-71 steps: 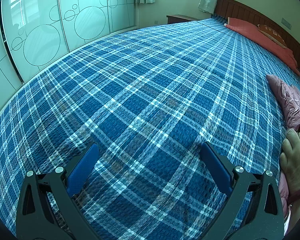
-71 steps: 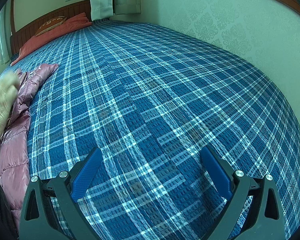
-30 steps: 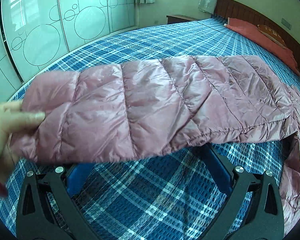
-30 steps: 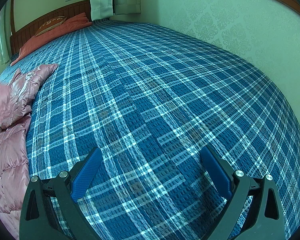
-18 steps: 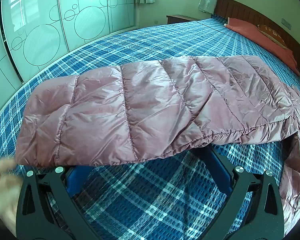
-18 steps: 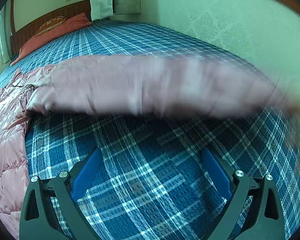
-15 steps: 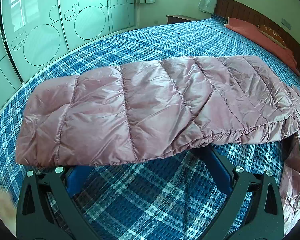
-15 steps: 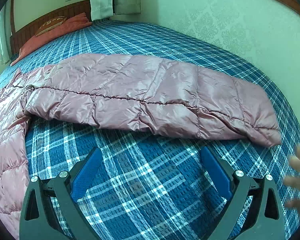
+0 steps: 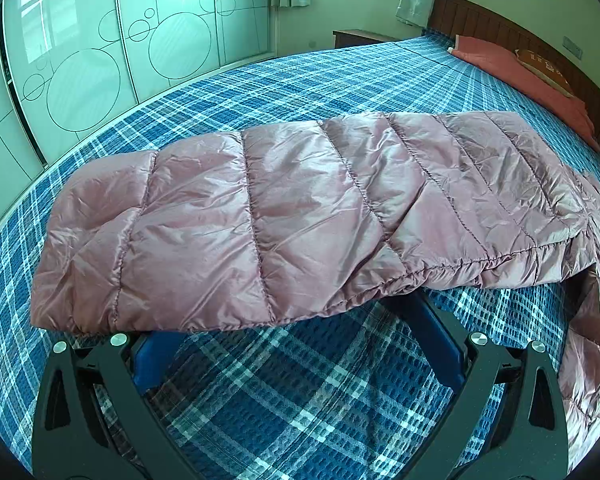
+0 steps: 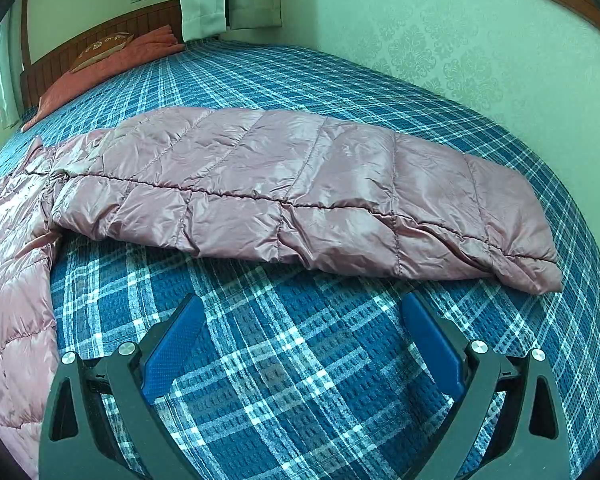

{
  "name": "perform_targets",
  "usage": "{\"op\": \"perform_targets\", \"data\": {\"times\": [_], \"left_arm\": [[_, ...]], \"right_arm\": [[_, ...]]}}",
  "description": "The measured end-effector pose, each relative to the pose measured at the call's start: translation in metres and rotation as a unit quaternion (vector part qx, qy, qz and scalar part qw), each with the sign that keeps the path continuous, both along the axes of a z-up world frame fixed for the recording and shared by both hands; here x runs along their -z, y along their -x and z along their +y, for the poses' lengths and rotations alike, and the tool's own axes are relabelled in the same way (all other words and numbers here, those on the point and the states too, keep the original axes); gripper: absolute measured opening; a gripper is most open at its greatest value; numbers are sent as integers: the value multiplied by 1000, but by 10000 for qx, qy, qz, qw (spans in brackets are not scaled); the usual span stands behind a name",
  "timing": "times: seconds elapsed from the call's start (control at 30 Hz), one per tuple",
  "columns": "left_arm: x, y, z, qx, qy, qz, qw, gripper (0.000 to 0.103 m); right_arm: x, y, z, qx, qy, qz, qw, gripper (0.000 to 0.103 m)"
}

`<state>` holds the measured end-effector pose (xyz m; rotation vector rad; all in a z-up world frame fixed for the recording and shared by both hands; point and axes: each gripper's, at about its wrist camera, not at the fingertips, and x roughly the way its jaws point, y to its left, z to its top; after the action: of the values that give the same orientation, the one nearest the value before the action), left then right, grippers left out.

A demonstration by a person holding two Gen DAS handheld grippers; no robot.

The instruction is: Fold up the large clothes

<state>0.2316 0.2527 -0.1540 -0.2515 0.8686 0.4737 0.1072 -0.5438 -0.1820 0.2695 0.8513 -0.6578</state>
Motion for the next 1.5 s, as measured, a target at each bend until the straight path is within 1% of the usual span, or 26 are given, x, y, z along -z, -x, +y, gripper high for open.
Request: {"op": "perform_targets", "data": {"times": [1.13,1.23,1.3,1.4,1.43,1.47,1.5], "left_arm": [[-1,1,0,0,-5,1,10000,101],[-1,1,0,-2,5,-5,10000,101],[-1,-2,0,2,-53,37,10000,101],[-4,-1,1,32,23,50,10000,101],[-6,1,0,84,42,115,9999,101],[-8,3,-2,115,0,180,9998,101],[-12,12,-9,166,-133,281,9994,101]], "right_arm": [[-2,0,0,8,48,38,10000,98],[-2,0,1,9,-19,-9,10000,98],[-3,-1,1,13,32,43,10000,99],[-6,-4,1,6,42,93,9999,98],[-10,-2,2,-15,-39,175,9998,98],[-10,-1,4,10,-99,222,9997,98],[-14,3,7,58,-203,265,9994,98]]}}
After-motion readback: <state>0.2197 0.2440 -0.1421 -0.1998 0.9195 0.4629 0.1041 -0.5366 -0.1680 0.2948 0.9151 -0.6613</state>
